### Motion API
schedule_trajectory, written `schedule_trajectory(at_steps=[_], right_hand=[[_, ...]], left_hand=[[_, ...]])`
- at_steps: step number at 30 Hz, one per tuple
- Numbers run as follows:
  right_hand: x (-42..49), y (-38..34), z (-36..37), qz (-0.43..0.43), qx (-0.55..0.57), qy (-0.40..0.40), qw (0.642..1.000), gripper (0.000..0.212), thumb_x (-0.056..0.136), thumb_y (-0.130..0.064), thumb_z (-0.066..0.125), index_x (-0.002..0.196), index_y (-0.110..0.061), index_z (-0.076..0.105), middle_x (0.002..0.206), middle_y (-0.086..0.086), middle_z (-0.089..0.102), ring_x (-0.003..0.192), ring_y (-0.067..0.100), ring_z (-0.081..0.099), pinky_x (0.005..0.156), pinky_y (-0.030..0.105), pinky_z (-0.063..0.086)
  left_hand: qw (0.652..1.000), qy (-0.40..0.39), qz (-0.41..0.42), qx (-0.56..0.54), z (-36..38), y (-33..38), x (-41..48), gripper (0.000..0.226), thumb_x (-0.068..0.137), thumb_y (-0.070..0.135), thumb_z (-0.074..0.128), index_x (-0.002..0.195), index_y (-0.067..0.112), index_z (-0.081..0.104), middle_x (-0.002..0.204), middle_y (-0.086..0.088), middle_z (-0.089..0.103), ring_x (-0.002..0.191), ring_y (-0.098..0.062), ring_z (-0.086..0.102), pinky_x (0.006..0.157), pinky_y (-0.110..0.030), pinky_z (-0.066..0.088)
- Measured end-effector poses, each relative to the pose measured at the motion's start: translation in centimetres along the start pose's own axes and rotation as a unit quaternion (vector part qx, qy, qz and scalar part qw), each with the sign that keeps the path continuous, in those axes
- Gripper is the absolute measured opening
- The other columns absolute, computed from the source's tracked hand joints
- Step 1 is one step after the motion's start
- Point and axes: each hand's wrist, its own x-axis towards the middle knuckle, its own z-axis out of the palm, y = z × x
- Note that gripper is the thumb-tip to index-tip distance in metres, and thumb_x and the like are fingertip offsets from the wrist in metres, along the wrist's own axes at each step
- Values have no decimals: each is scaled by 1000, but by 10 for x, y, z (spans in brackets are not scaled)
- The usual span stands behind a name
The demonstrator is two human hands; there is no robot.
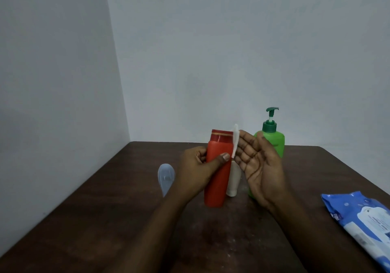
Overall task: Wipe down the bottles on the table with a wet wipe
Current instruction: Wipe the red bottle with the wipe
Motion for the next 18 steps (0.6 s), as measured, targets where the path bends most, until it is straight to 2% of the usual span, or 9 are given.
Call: schedule_trajectory(at_steps=[1,3,5,6,8,10,12,14,18], right_hand=[[-2,5,1,-22,-49,-10,999,67,85,-55,69,139,-16,59,139,3,66,130,14,61,107,29,51],[-10,14,2,-82,-234,-51,967,63,92,-48,59,149,-26,48,146,-15,57,133,-1,55,112,24,45],[-15,24,3,-142,-428,-115,885,74,99,-54,48,162,-25,24,157,-13,45,147,6,40,120,26,35],[-16,27,3,-181,-499,-146,835,77,101,-57,42,164,-23,14,167,-9,30,156,12,23,125,30,26],[-15,28,3,-247,-580,-175,756,77,104,-60,31,165,-19,10,173,-6,7,160,15,-3,129,41,13],[-13,25,5,-292,-639,-173,690,75,105,-60,27,164,-15,16,173,0,10,160,18,-5,129,49,12],[-13,22,6,-326,-682,-165,633,74,106,-60,27,163,-13,20,172,4,14,160,21,-3,128,52,13],[-11,20,5,-331,-704,-151,610,76,105,-62,26,163,-13,20,172,4,14,160,20,-1,129,49,13],[-8,20,0,-288,-700,-135,640,81,104,-68,22,165,-16,10,173,0,2,160,16,-4,129,45,13]], left_hand=[[1000,24,6,10,2,-1,-1,26,88,38,82,104,18,78,94,2,81,88,-12,78,83,-43,65],[999,44,20,13,4,0,-3,23,89,36,81,101,16,78,90,1,80,84,-15,78,79,-43,66],[999,46,22,-3,5,0,-4,16,91,29,80,93,13,78,84,-4,79,80,-21,77,77,-45,65],[999,46,21,-1,5,0,-4,15,91,28,79,89,14,78,81,-5,78,78,-23,77,75,-46,65],[997,42,46,50,5,-4,-3,15,91,29,75,82,19,76,75,-4,76,74,-22,74,69,-43,63],[994,17,62,89,7,-9,-7,4,89,20,72,88,21,76,76,1,75,74,-13,72,67,-35,59],[994,-5,57,90,10,-8,-11,16,89,-3,70,98,9,74,79,3,72,76,-10,67,72,-33,57],[994,16,65,81,9,-5,-9,12,90,-2,71,95,8,75,76,5,72,73,-14,69,68,-33,56],[996,72,56,-21,1,9,-4,12,93,21,76,87,11,78,79,-7,77,77,-22,76,70,-31,63]])
